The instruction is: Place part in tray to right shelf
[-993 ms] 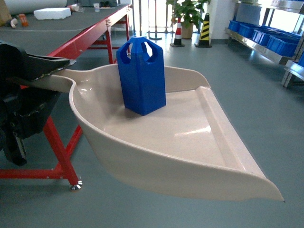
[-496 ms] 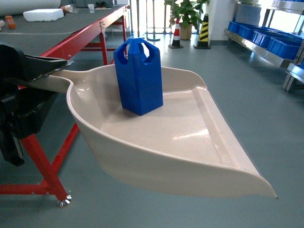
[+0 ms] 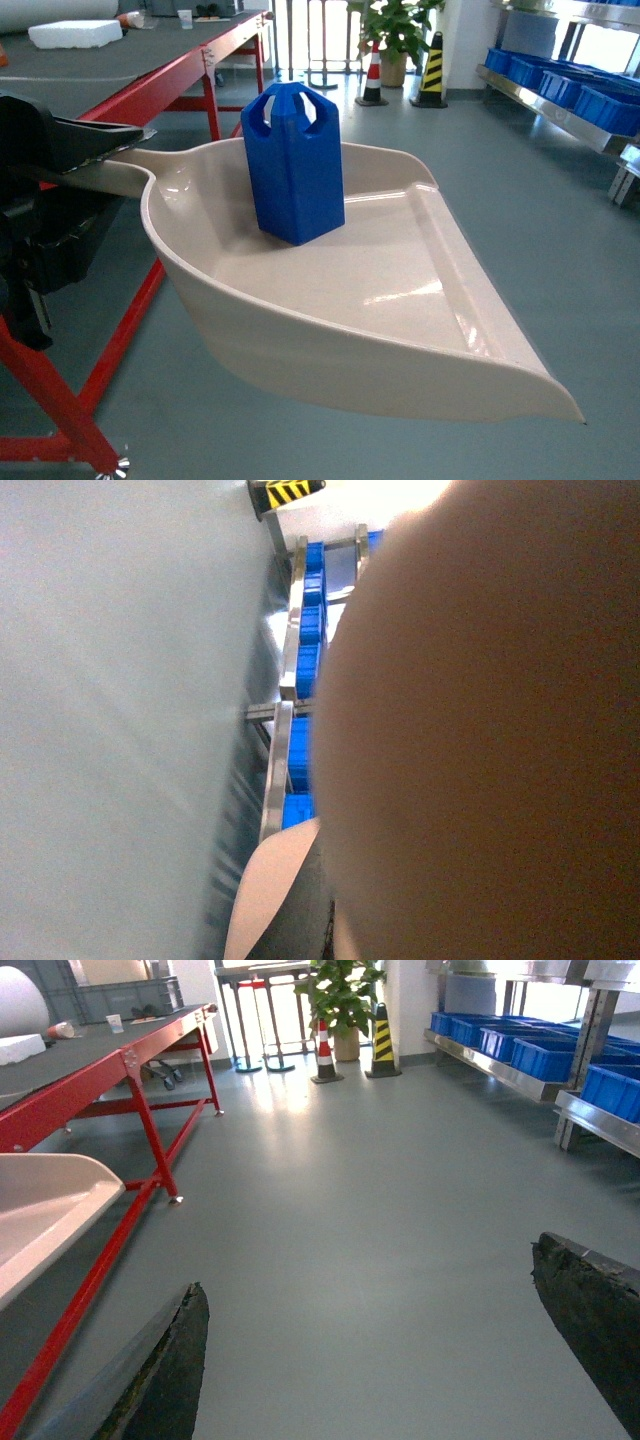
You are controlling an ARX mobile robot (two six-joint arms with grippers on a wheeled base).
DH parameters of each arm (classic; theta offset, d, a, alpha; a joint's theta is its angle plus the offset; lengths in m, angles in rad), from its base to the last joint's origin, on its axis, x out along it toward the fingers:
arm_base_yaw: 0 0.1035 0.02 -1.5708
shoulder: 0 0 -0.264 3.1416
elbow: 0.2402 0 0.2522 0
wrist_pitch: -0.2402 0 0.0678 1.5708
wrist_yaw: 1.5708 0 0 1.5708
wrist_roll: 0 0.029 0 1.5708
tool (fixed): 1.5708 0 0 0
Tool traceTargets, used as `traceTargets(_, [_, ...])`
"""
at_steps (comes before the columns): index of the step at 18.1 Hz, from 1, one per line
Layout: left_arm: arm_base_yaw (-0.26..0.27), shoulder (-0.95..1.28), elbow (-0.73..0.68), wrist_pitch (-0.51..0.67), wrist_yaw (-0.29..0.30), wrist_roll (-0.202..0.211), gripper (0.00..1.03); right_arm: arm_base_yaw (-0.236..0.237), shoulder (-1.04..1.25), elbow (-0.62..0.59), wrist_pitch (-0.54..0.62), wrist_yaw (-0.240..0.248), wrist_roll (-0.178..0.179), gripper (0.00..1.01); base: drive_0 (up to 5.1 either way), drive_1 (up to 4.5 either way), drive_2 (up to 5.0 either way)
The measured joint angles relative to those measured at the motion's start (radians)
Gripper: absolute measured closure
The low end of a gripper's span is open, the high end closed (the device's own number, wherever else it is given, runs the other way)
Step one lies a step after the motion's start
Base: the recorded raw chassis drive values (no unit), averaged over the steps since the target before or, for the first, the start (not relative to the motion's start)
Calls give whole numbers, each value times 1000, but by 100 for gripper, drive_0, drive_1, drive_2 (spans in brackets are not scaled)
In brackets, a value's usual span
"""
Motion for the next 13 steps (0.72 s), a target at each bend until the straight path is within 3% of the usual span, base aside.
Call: traceTargets(13, [1,0,0,-1,-3,0,88,0,0,0,-2,0,0,3,1,422,-421])
